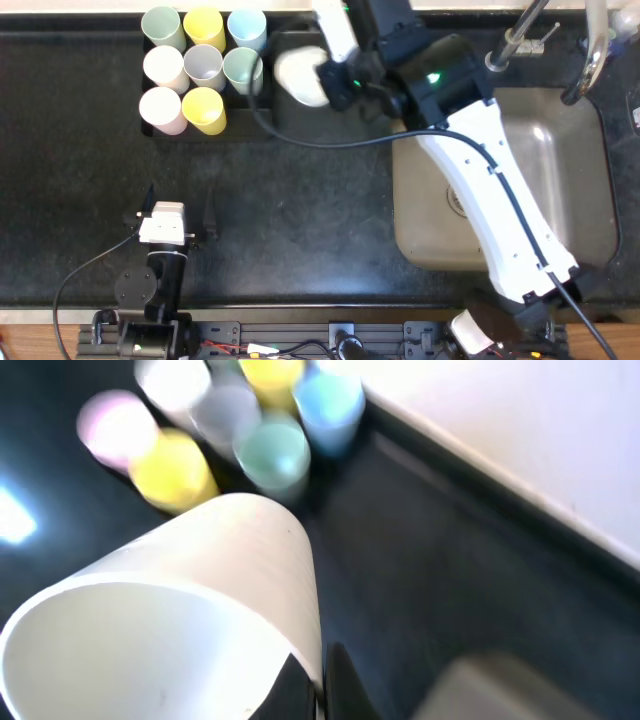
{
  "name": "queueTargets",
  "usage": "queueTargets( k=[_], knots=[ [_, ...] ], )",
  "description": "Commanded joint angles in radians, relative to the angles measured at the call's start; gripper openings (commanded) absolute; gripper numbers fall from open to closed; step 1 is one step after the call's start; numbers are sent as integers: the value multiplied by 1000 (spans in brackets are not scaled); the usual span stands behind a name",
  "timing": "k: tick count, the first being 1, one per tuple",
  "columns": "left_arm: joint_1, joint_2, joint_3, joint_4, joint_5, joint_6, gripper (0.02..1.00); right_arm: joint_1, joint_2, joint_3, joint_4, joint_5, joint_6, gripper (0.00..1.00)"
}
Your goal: Store Cups
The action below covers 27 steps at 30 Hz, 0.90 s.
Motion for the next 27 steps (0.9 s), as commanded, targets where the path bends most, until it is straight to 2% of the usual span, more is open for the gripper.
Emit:
queueTargets(
  k=[1,7,15,27],
  knots=[
    [0,-9,-1,-3,9,18,1000,40,142,167,-10,0,88,47],
    [0,-9,-1,-3,9,18,998,99,299,319,-98,0,86,42],
    [0,-9,-1,-3,9,18,998,124,393,323,-104,3,71,45],
    [0,-9,-1,-3,10,18,998,131,495,323,-100,11,-11,42]
  ],
)
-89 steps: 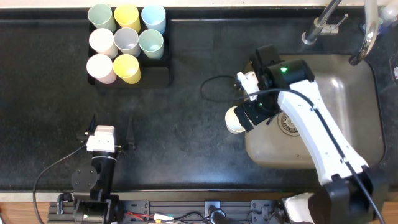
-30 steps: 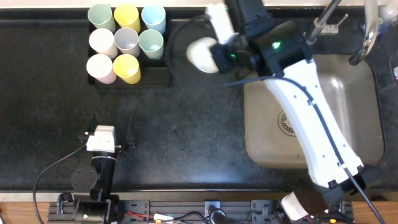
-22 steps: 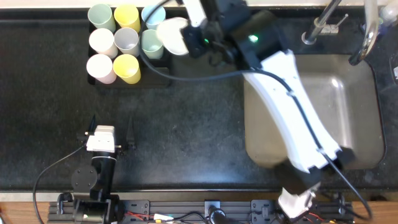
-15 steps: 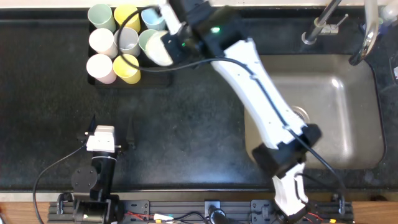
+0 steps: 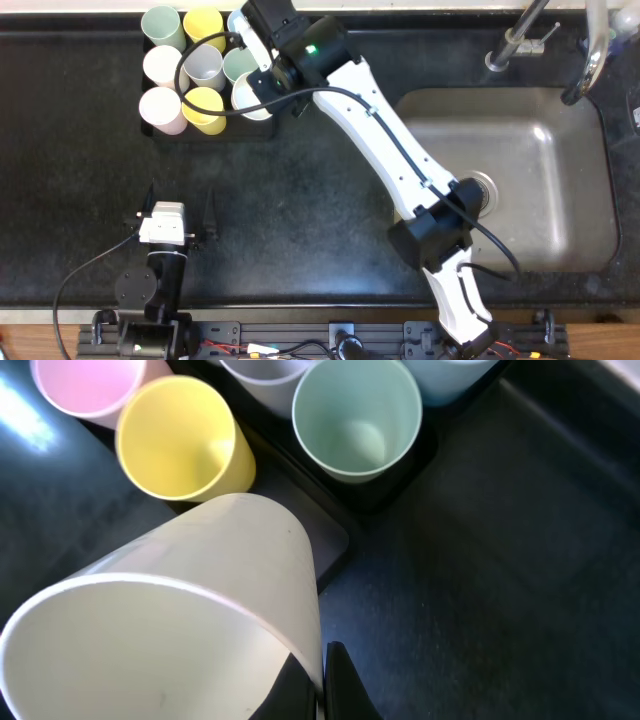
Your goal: Store Cups
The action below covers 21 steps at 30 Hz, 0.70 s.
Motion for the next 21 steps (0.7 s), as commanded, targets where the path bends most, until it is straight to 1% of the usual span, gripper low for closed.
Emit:
queueTargets(
  k=[1,5,9,21],
  knots=[
    [0,-9,-1,-3,10,18,998,7,50,37,3,14,-40,45],
    [0,-9,-1,-3,10,18,998,7,79,37,4,33,-58,42],
    [0,-9,-1,-3,10,18,998,7,96,37,9,33,-76,42],
    [0,-9,-1,-3,9,18,1000,23,151,37,40,33,-81,45]
  ],
)
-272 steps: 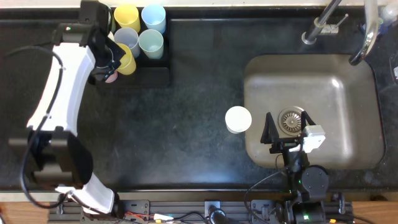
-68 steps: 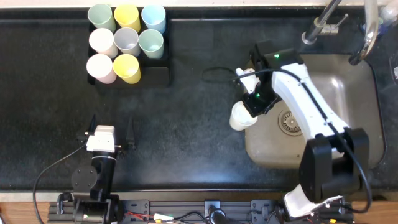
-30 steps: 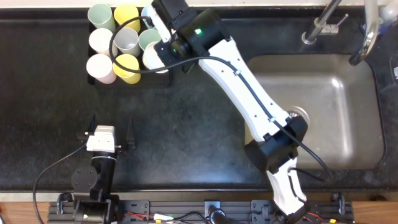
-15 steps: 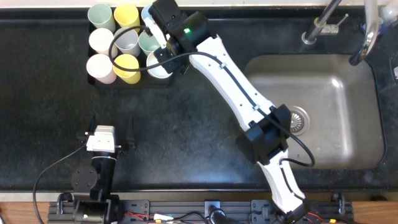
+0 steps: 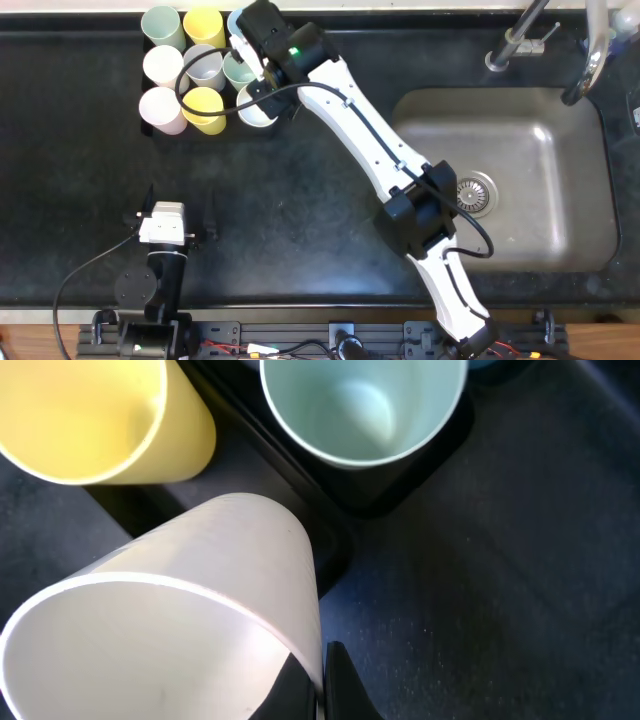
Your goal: Store Cups
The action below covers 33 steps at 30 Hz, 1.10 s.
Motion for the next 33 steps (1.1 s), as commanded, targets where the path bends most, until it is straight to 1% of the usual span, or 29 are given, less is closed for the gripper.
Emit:
queueTargets(
  k=[1,18,25,33],
  knots=[
    [0,-9,-1,-3,9,18,1000,22,38,37,4,6,-11,42],
    [0,-9,-1,-3,10,18,998,26,77,37,13,11,-46,42],
    [0,-9,-1,-3,9,18,1000,25,82,37,20,63,-62,42],
    [0,-9,-1,-3,9,18,1000,28,99,37,19,61,-77,42]
  ],
)
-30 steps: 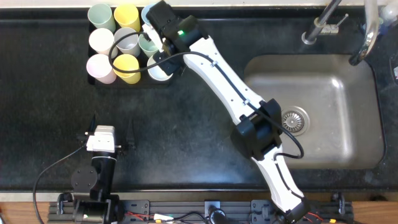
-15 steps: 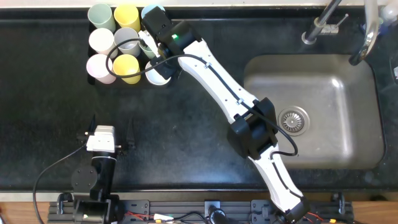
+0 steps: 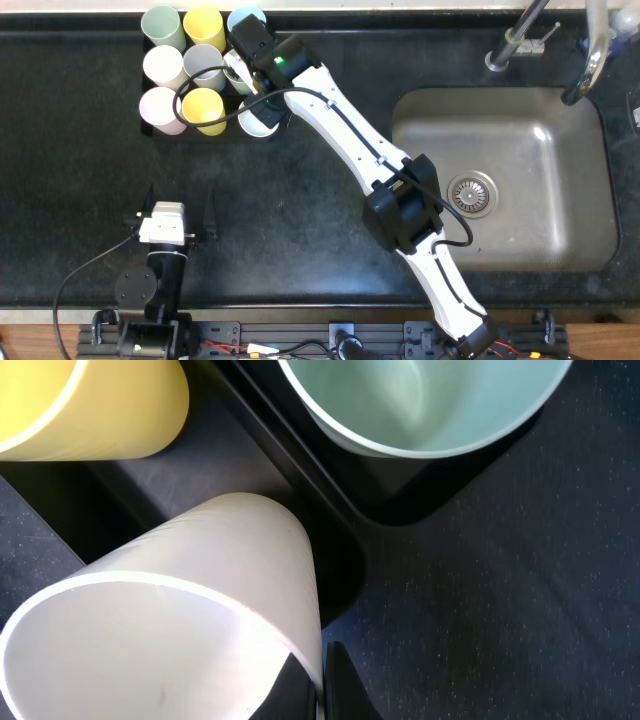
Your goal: Store Cups
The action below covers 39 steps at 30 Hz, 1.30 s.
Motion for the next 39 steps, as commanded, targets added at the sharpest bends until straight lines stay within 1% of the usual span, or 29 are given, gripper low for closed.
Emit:
queueTargets(
  k=[1,8,10,12,15,17,19,20,21,22,23,24,27,31,39],
  knots=[
    [0,-9,-1,-3,10,18,998,8,27,36,4,11,-23,45],
    [0,-9,-1,-3,10,18,998,11,31,36,7,11,-29,47],
    [0,-9,-1,-3,9,18,1000,11,30,36,11,12,-29,294],
    [0,-9,-1,-3,9,18,1000,11,30,36,11,12,-30,343],
    [0,-9,-1,-3,10,18,998,11,30,36,12,13,-29,503],
    [0,-9,-1,-3,9,18,1000,11,30,36,12,13,-29,575],
    [0,-9,-1,-3,10,18,998,11,30,36,14,21,-29,671],
    [0,-9,-1,-3,9,18,998,11,30,36,18,31,-29,724],
    [0,-9,-1,-3,10,18,998,11,30,36,23,45,-29,812],
    [0,-9,-1,-3,10,18,1000,11,30,36,27,60,-28,923],
    [0,-9,-1,-3,9,18,1000,11,30,39,32,78,-29,972],
    [0,-9,-1,-3,10,18,998,11,29,44,35,92,-28,996],
    [0,-9,-1,-3,9,18,1000,11,27,76,37,112,-18,998],
    [0,-9,-1,-3,10,18,998,2,27,145,36,113,22,998],
    [0,-9,-1,-3,10,18,1000,-15,26,285,3,114,28,998]
  ],
)
